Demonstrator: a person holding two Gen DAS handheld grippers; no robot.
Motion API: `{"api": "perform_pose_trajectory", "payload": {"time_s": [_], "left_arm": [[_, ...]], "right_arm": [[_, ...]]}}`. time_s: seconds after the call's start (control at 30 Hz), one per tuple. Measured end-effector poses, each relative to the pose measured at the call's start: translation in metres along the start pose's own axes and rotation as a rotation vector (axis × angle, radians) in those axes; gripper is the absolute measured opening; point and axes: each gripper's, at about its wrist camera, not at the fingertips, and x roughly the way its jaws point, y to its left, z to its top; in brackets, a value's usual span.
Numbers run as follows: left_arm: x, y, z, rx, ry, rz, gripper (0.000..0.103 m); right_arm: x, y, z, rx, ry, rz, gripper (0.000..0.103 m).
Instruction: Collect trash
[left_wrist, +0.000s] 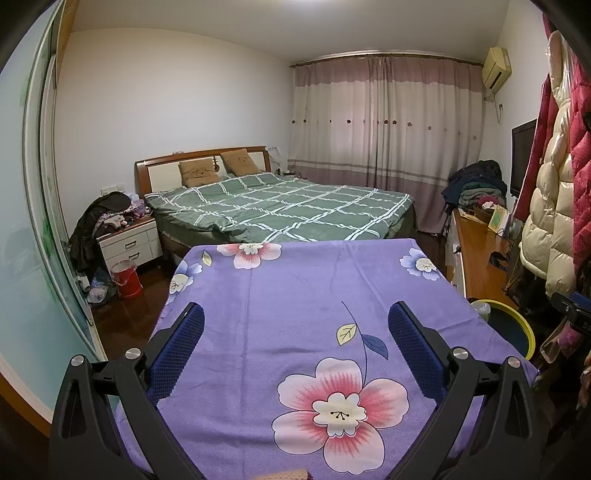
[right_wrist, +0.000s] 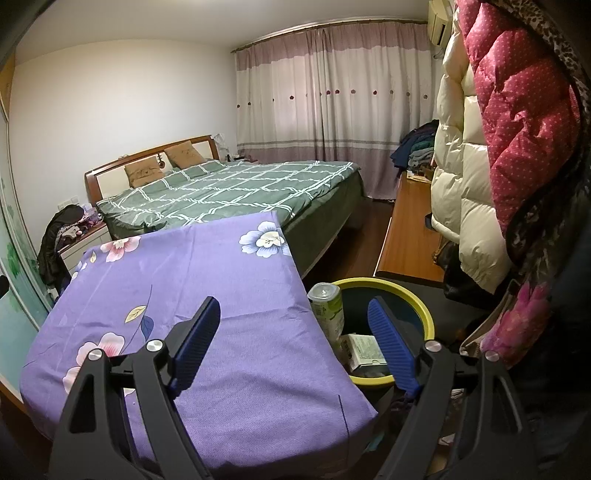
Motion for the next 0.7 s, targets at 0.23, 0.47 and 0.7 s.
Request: {"api": "perform_pose_trajectory", "payload": {"time_s": [0.23, 0.47, 0.7], "left_arm": [[-0.0001, 0.0002, 0.0008, 0.0, 0.0, 0.001, 0.098], [0.0, 0.0003, 0.0018, 0.0, 0.001, 0.001, 0.098], [0.0003, 0.0001, 0.0013, 0.001, 0.005, 0.0, 0.098]], "right_arm": [[0.0016, 0.001, -0.001, 0.001, 0.003, 0.001, 0.078], [0.0031, 0.0013, -0.001, 0.001, 0.005, 0.001, 0.078], [0.0046, 0.0027, -0.0031, 0.0, 0.01, 0.003, 0.078]]}}
